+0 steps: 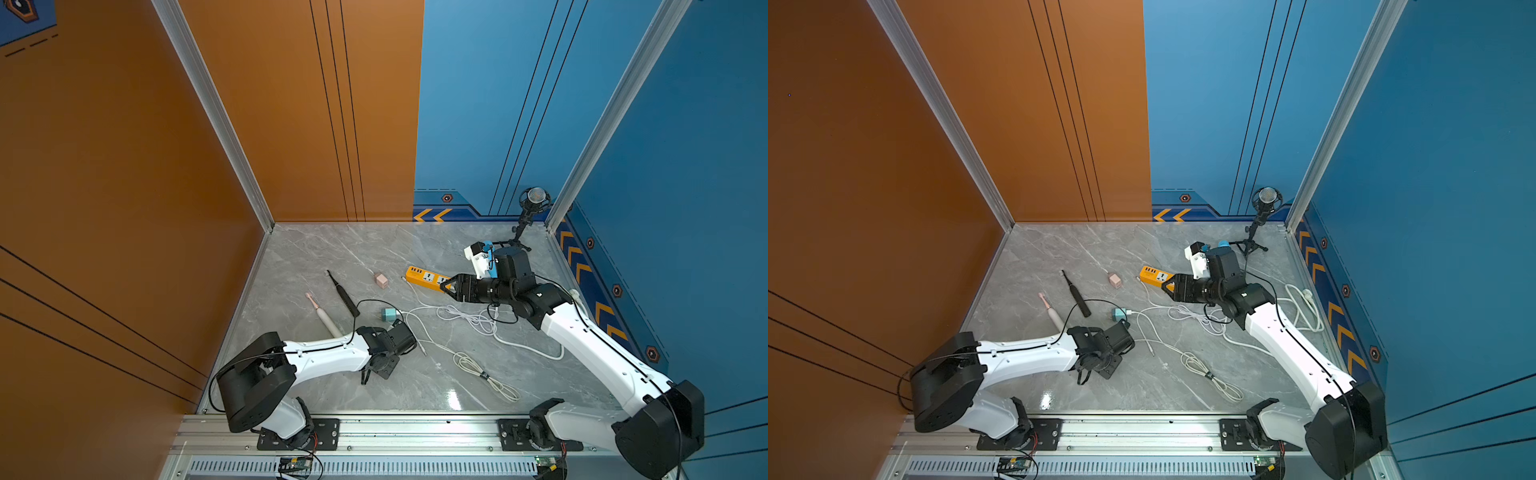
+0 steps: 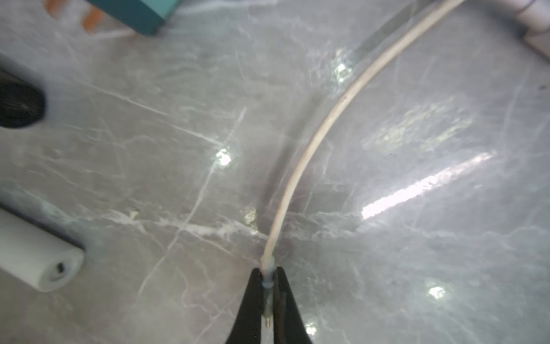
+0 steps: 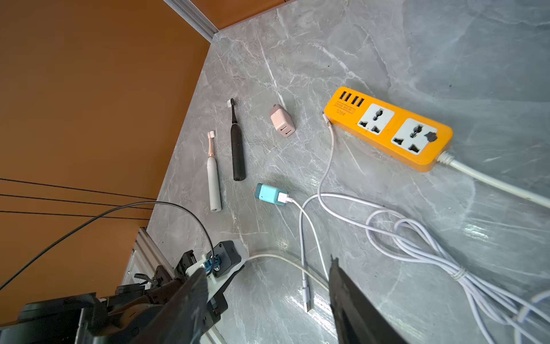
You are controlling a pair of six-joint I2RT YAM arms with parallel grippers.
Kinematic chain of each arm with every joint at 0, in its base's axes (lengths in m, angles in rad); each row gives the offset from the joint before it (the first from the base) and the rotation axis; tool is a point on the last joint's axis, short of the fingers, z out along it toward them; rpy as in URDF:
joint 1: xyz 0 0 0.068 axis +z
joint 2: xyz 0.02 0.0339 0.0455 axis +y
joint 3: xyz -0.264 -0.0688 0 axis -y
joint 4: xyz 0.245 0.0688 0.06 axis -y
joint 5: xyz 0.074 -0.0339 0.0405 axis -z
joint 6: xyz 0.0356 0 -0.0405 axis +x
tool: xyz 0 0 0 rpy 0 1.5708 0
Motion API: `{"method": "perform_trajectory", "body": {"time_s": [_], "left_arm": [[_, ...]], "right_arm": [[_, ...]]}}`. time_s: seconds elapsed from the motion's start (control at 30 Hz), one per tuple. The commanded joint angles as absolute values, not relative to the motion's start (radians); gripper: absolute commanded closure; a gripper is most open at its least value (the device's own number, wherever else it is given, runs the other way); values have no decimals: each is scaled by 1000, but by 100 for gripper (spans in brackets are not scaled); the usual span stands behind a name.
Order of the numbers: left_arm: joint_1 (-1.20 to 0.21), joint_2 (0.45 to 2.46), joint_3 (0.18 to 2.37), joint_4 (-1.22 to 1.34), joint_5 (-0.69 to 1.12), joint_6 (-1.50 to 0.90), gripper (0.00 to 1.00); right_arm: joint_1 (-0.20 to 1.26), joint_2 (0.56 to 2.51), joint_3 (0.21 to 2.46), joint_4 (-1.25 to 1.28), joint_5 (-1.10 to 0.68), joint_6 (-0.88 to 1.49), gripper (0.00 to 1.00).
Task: Charge the electric toothbrush
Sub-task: Pick up the charging cable from the center of the board.
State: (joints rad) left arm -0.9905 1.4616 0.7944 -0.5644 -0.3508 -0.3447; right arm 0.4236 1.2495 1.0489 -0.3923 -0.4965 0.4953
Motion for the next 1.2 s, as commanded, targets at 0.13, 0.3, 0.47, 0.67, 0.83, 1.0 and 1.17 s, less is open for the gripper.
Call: {"method": "perform_trajectory", "body": {"time_s": [0.13, 0.3, 0.47, 0.67, 0.83, 1.0, 1.17], "left_arm": [[-1000, 1179, 738, 58, -580, 568, 100], [-885, 1115, 759, 195, -314, 831, 100], [-893, 1115, 773, 315, -269, 951, 100], [-864, 1151, 796, 395, -181, 963, 100], [-865, 1194, 836, 396, -161, 976, 100], [-858, 1216, 861, 394, -132, 979, 100], [-858, 1212, 855, 394, -97, 976, 100]], "right_arm": [[400, 1336, 1155, -426, -713, 535, 34], [417, 1353, 1209, -423, -789, 530, 34], [438, 1359, 1200, -300, -866, 626, 33], [469, 1379, 1206, -227, -882, 708, 41], [491, 1386, 1197, -173, -859, 778, 67], [495, 1396, 1182, -151, -843, 809, 81], [487, 1386, 1169, -146, -806, 804, 91]]}}
